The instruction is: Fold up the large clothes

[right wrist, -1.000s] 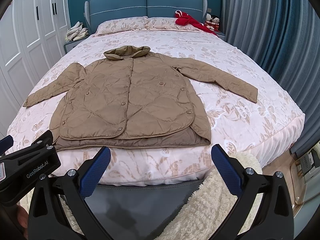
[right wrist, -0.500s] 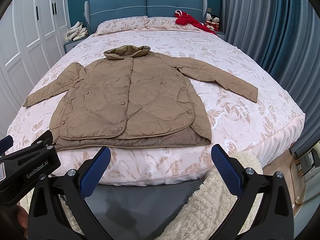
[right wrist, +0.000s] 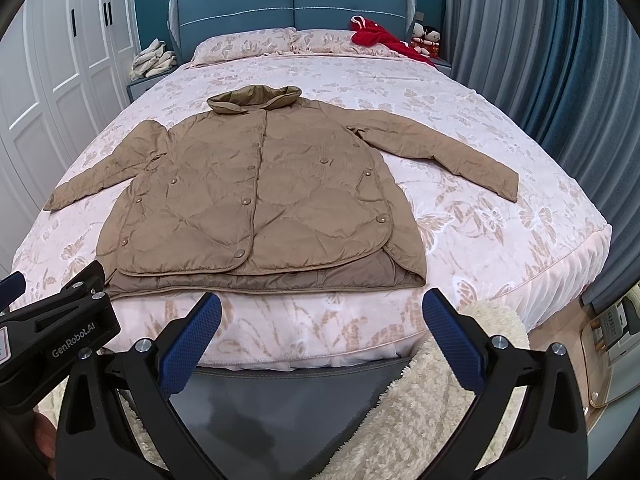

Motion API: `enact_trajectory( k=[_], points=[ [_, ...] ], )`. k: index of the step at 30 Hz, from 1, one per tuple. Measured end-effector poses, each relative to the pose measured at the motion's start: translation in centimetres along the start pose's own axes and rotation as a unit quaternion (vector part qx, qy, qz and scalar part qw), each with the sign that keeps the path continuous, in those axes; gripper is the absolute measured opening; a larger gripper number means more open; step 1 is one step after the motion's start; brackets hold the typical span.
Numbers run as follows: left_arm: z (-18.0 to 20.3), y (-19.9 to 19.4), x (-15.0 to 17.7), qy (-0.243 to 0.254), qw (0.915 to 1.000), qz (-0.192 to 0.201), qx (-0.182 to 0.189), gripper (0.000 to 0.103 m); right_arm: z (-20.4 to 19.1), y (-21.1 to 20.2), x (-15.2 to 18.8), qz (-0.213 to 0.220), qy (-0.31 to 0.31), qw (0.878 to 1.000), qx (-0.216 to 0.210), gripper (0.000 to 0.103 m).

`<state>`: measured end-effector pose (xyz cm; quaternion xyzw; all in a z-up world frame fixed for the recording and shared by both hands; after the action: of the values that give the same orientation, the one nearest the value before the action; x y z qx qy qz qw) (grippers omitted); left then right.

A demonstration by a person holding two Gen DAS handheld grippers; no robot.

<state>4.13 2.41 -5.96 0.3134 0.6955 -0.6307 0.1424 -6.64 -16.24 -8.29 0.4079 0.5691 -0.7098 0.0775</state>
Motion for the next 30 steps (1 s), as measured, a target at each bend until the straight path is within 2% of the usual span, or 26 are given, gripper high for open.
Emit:
enact_trajectory(
  k=[9, 12, 14, 16, 22, 24, 26, 30],
  points=[
    [0.7, 2.1, -0.8, 0.0, 0.9999, -0.014, 0.005, 0.098, 1.0, 4.3, -0.1, -0.032, 0.02, 0.999, -0.023, 0.098],
    [0.9, 3.5, -1.8, -0.009, 0.9996, -0.021, 0.014, 0.098, 2.6, 6.3, -1.1, -0.042, 0.049, 0.997, -0.044, 0.098],
    [1.0, 4.7, -2.8, -0.019, 0.9991, -0.029, 0.025, 0.098, 4.4, 7.7, -2.1, -0.041, 0.071, 0.996, -0.04, 0.098],
    [1.1, 5.8, -3.6, -0.027, 0.9984, -0.034, 0.037, 0.098, 7.3, 9.7, -3.4, -0.039, 0.1, 0.994, -0.028, 0.098],
    [1.6, 9.2, -6.1, -0.047, 0.9974, -0.043, 0.033, 0.098, 18.3, 16.5, -7.8, -0.023, 0.176, 0.983, 0.046, 0.098],
    [1.9, 10.5, -6.9, -0.05, 0.9972, -0.048, 0.027, 0.098, 21.6, 18.7, -9.1, -0.015, 0.202, 0.978, 0.05, 0.098],
    [2.0, 11.6, -7.6, -0.05, 0.9973, -0.051, 0.017, 0.098, 24.8, 21.1, -10.0, -0.016, 0.244, 0.969, 0.041, 0.098],
    [2.2, 13.4, -9.1, -0.057, 0.9969, -0.055, 0.006, 0.098, 31.3, 25.6, -10.7, -0.001, 0.355, 0.935, 0.019, 0.098]
  ],
)
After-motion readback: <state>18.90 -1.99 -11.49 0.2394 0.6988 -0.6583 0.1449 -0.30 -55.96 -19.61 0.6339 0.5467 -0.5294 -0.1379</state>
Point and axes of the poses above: each gripper's, at about its wrist camera, not at the fingertips, and y roughly the way its jaws point, z to its right, x to its underside, the point moved 6 cm from there along y, roughly the way its jaws point
